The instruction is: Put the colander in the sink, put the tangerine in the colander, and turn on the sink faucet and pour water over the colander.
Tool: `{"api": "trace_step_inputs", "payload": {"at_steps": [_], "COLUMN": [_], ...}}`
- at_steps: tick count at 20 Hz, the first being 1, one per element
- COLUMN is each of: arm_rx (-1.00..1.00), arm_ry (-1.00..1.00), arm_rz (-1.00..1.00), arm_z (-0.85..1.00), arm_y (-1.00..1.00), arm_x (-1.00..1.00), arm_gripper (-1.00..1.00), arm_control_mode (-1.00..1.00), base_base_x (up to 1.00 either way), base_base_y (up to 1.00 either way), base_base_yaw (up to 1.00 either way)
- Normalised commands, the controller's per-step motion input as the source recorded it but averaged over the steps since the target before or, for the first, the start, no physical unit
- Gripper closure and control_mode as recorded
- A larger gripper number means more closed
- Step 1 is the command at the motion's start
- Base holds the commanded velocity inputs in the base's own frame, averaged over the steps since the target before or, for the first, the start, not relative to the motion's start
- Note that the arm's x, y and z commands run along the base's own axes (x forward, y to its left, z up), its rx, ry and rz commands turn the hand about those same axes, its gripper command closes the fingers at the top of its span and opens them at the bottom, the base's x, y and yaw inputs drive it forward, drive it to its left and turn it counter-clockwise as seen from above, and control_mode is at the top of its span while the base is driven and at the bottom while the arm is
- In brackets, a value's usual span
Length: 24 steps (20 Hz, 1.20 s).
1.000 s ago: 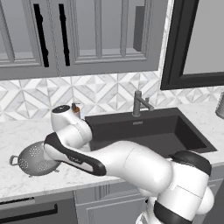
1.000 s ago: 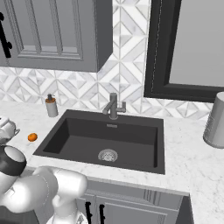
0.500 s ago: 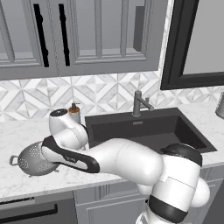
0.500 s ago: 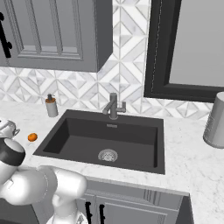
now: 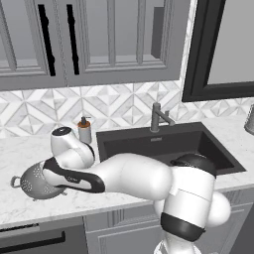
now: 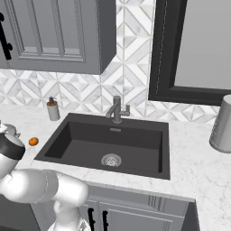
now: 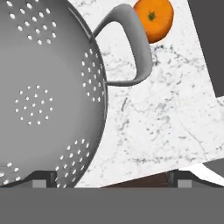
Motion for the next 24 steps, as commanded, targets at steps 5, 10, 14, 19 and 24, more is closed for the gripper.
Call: {"api": "trace_step_inputs", "payload": {"at_steps": [5,10,14,19,24], "arm_rx": [0.0,0.0,0.0,0.0,0.0], "arm_ry": [0.0,0.0,0.0,0.0,0.0], "arm_rz": [-0.08,-0.09,-0.09,-0.07,-0.03], "arm_z": [-0.18,-0.22,-0.2,-0.19,-0.24], "arm_y": [0.17,0.05,0.01,0.01,0.16], "arm_x": [0.14,0.11,0.19,0.18,0.06], "arm_gripper": [-1.0,-1.0,-1.0,-1.0,-1.0], "arm_control_mode": [-1.0,-1.0,-1.0,-1.0,-1.0], "base_base_x": [0.0,0.0,0.0,0.0,0.0], "base_base_y": [0.0,0.0,0.0,0.0,0.0], "base_base_yaw": [0.0,0.0,0.0,0.0,0.0]}}
